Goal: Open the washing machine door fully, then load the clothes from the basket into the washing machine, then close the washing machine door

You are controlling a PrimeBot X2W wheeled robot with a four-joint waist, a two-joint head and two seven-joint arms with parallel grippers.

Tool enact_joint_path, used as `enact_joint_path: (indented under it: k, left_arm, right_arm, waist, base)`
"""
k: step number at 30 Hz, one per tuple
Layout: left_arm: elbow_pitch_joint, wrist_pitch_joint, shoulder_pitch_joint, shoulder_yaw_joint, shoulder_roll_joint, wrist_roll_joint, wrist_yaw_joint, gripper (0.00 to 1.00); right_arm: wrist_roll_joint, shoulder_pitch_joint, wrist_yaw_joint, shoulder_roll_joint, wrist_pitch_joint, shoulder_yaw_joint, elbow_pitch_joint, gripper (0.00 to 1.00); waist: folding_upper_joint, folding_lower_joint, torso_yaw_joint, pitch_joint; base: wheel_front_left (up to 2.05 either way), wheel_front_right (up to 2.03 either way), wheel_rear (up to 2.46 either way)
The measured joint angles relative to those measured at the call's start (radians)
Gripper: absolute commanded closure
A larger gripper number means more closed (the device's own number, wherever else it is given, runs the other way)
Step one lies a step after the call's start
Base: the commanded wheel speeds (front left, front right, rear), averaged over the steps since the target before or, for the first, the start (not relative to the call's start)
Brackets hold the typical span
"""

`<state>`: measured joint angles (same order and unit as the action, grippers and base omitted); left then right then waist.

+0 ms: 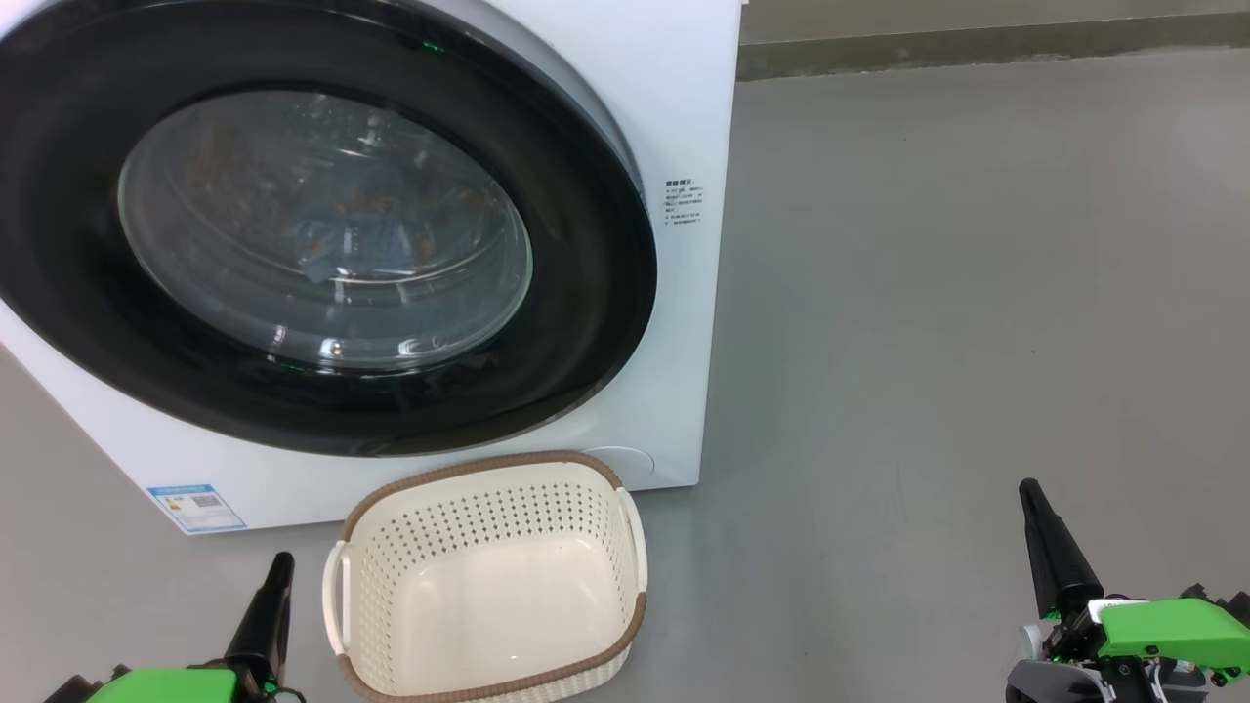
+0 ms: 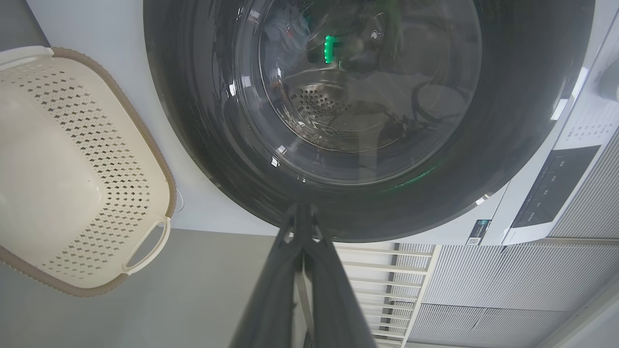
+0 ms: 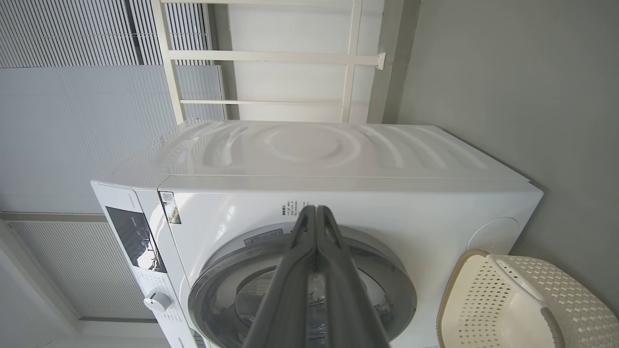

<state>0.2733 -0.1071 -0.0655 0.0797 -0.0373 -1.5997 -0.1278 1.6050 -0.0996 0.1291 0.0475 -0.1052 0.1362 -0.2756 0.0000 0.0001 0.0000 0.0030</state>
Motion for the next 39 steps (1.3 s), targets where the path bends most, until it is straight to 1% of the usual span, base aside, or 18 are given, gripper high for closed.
enact_joint_path:
  k: [39]
  left_arm:
    - [0.0,0.0,0.0,0.0,0.0,0.0,0.0,1.0]
  right_arm:
    - [0.0,0.0,0.0,0.0,0.0,0.0,0.0,1.0]
  waist:
    - [0.0,0.0,0.0,0.0]
  base:
    - [0.0,0.0,0.0]
